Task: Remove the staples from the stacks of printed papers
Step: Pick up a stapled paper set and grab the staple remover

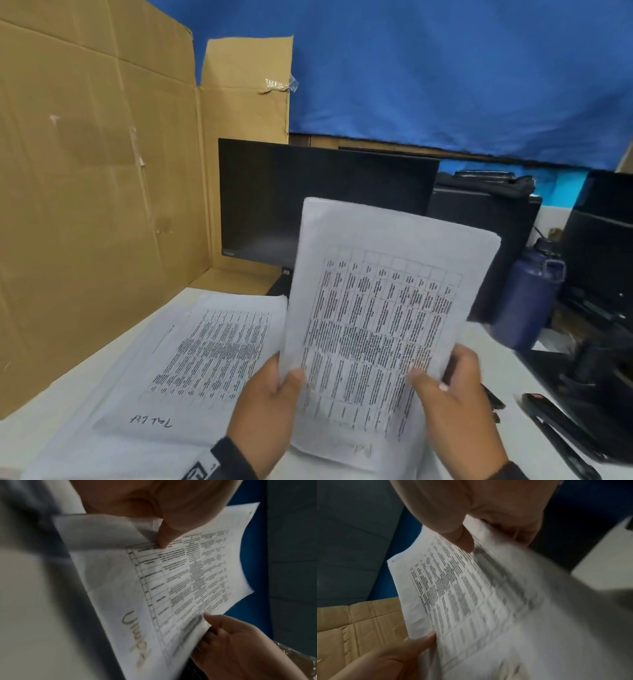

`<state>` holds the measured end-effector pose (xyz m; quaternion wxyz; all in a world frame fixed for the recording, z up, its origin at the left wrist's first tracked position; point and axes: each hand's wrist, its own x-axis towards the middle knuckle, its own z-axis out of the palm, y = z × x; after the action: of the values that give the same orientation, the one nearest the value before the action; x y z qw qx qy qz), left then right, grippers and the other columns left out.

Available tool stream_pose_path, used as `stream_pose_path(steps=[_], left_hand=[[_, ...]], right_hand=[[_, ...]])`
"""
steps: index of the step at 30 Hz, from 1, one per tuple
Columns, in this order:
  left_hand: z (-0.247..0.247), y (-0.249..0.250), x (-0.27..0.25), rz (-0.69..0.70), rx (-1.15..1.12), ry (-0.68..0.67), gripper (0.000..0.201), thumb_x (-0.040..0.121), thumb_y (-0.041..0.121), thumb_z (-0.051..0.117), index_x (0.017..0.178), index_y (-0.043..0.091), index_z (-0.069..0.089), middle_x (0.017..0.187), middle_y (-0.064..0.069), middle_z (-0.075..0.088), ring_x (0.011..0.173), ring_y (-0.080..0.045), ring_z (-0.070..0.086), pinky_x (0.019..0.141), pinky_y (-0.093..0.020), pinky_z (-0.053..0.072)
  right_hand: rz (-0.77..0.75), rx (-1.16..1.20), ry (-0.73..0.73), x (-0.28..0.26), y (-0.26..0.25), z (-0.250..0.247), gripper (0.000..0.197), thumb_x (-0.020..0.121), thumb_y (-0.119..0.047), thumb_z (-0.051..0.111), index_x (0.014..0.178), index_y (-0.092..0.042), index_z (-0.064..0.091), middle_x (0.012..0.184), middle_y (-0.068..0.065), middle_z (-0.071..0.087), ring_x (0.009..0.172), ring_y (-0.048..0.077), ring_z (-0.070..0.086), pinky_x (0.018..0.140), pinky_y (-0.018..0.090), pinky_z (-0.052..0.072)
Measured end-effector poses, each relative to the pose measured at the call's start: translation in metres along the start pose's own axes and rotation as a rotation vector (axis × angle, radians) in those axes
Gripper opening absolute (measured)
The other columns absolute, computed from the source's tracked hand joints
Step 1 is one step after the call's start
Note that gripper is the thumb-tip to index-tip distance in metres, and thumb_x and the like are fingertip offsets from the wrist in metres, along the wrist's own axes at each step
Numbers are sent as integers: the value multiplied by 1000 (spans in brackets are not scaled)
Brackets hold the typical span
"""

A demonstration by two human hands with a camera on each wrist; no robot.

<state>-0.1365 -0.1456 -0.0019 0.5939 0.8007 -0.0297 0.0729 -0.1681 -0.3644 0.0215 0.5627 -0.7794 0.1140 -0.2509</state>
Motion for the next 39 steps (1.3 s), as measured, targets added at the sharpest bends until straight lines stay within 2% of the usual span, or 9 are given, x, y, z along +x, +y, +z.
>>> stream_pose_path(steps=[4, 8, 10, 12, 17, 20, 23, 25, 39], left_hand=[[-33, 38, 8, 187, 353, 20, 21, 106, 30, 46, 88, 31, 57, 72, -2, 64, 70, -22, 63, 64, -39, 51], [-36, 88, 4, 499, 939, 68, 17, 100, 20, 43, 96, 32, 54, 83, 8, 62, 86, -19, 58, 85, -40, 44], [-24, 109, -2, 610, 1082, 53, 13, 93, 19, 51, 94, 32, 54, 83, 9, 59, 87, -19, 54, 85, -39, 34], [-17, 120, -6, 731, 1146, 111, 14, 84, 24, 67, 90, 33, 57, 80, 11, 56, 88, -19, 52, 84, -40, 31], [-35, 104, -8, 655, 773, 495, 89, 81, 47, 73, 156, 32, 27, 154, -6, 35, 147, -35, 27, 110, -59, 28], [-29, 86, -2, 318, 181, 268, 108, 85, 34, 79, 160, 37, 1, 163, 1, 25, 151, -21, 27, 121, -49, 28], [-10, 66, 14, -50, -340, -140, 54, 97, 25, 66, 146, 37, 44, 139, 4, 64, 132, -21, 58, 111, -48, 44], [-1, 57, 23, -37, -311, -89, 24, 94, 27, 58, 115, 33, 70, 114, 4, 77, 116, -28, 68, 103, -55, 51], [27, 11, -12, -5, -189, 17, 22, 104, 22, 54, 111, 42, 57, 111, 28, 68, 108, 14, 57, 89, -17, 42]], right_hand=[[-481, -313, 317, -7, -58, -33, 96, 79, -21, 80, 155, -11, 22, 154, 15, 28, 146, 30, 26, 121, 45, 19], [-955, -891, 52, -23, -105, -29, 88, 73, -38, 67, 153, -15, 38, 151, 6, 45, 147, 29, 34, 116, 53, 30], [-902, -1109, -121, -21, -103, -14, 69, 66, -31, 75, 132, -22, 59, 109, 0, 69, 103, 26, 68, 79, 43, 54], [-706, -1221, -172, -8, -103, -8, 30, 67, -19, 72, 94, -28, 62, 72, -3, 57, 66, 26, 64, 52, 32, 38], [-394, -681, -66, 38, -86, -50, 17, 89, -16, 64, 76, -27, 64, 59, -4, 61, 57, 14, 54, 52, 28, 41], [-197, -122, -83, 44, -70, -61, 9, 91, -14, 70, 88, -21, 75, 72, -18, 75, 73, 1, 70, 66, 16, 55], [-15, 275, -159, 37, -57, -48, 13, 89, -8, 71, 100, -13, 76, 97, 4, 80, 95, 28, 75, 94, 50, 56], [-3, 311, -156, 29, -48, -38, 13, 90, -10, 70, 100, -14, 76, 98, 5, 79, 94, 26, 76, 93, 51, 55], [-70, 163, -32, -1, 8, -4, 24, 90, -11, 70, 105, -30, 71, 102, -28, 74, 98, -11, 65, 89, 24, 48]])
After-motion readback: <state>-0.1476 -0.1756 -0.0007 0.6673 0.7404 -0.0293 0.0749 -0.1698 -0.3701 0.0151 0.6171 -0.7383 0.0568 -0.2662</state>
